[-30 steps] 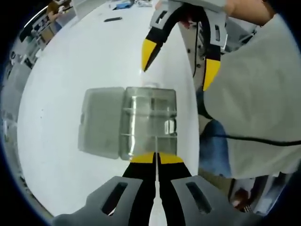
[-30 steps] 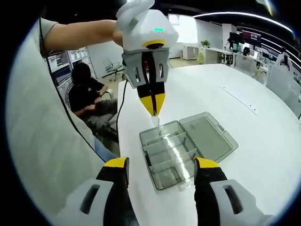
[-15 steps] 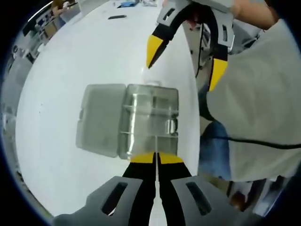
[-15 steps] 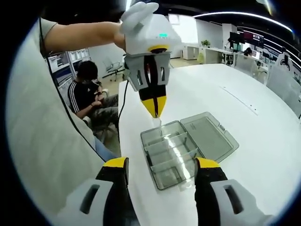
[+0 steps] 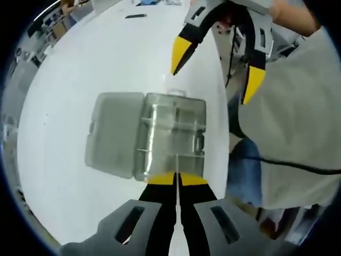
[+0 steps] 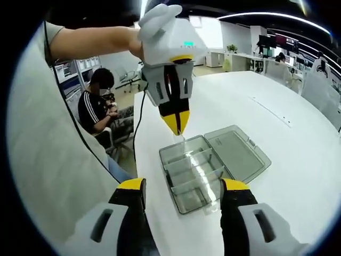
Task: Insert the divider into the dual guide fixture by aligning both edges with the guide slots and pushing it downward to the bottom, including one-sided entry, uneven engagement, binding, and posture correction.
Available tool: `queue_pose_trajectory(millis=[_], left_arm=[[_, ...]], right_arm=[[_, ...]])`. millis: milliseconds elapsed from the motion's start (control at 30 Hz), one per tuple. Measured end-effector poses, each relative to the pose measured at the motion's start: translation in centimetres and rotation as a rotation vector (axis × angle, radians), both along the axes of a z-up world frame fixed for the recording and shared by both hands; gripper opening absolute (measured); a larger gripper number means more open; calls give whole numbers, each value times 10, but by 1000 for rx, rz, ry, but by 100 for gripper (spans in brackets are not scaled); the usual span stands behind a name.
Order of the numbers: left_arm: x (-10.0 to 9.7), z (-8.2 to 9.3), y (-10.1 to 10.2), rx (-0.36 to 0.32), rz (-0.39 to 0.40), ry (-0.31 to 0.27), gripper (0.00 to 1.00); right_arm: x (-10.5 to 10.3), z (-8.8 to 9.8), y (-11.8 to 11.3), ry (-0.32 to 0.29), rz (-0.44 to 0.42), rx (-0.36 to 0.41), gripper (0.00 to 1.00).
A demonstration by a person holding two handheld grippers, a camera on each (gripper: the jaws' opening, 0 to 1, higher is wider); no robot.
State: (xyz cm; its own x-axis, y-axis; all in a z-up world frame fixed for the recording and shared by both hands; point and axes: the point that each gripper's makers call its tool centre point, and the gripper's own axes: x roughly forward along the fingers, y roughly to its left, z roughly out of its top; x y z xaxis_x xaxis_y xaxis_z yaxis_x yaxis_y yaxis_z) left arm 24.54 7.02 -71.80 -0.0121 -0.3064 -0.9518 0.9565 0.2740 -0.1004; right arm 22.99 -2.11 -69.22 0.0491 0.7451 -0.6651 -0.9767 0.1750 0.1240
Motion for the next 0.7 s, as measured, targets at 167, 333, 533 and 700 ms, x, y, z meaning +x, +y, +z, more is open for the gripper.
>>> queue_pose_trajectory(millis=[167,333,533,700], left_arm=[[3,-1,-1,-3,10,-6,0],[7,-4,-1,3,22,-15,0],[10,-6,1,5,33,-17,0],[12,-9,2,2,43,-15,0]], right_arm=[[1,0,0,3,-1,0,53],[1,-1,0,5,-1,0,53],[3,-2,0,9,-3,1,53],[5,-2,1,11,-1,0,53]])
